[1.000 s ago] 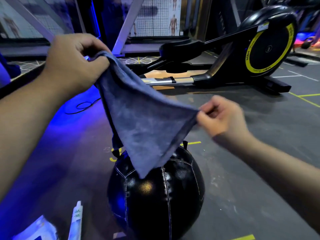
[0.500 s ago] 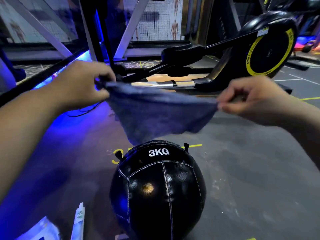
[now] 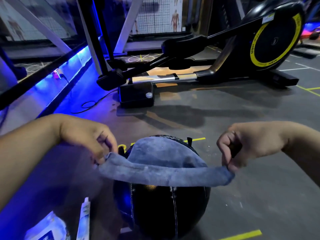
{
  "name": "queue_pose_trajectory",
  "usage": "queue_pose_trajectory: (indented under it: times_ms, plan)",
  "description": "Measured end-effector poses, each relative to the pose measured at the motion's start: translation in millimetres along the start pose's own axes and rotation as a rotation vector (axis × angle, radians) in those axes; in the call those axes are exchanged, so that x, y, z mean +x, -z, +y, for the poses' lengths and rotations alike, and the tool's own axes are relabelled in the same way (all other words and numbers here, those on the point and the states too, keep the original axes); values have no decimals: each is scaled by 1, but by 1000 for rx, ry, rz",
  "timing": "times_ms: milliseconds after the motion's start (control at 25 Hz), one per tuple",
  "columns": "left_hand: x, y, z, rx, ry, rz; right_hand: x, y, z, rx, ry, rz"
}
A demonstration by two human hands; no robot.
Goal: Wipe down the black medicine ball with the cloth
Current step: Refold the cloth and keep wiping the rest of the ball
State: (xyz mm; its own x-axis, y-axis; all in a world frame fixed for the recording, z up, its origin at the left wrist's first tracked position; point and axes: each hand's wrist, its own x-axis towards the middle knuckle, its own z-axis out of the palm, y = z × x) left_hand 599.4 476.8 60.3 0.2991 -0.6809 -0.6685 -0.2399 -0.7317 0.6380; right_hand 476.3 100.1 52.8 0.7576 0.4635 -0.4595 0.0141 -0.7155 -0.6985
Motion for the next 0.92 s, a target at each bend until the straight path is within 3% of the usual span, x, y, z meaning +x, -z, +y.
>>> queue_pose_trajectory:
  times_ms: [40, 160, 240, 320, 400, 520, 600, 680, 800, 920]
  plan:
    - [5, 1, -4, -87, -17, 118, 6, 5, 3, 35, 8, 93]
    - [44, 2, -21, -169, 74, 690, 45, 5, 27, 90, -98, 464]
    - [71, -1, -27, 30, 113, 956, 75, -7, 49, 26, -224, 633]
    - [87, -6, -30, 211, 62, 1110, 90, -23, 65, -159, -265, 737]
    - [93, -12, -31, 324, -97, 1068, 93, -42, 67, -221, -167, 787]
    - [104, -25, -31, 485, -161, 766, 98, -70, 60, -239, -88, 868]
    - [110, -28, -35, 444, -82, 704, 108, -80, 60, -207, -274, 831]
    - [113, -25, -33, 325, 22, 764, 113, -78, 60, 80, -494, 718]
    - [110, -21, -28, 85, 363, 781, 111, -72, 60, 546, -573, 644]
    - [106, -24, -26, -327, 541, 657, 107, -71, 60, 574, -613, 559]
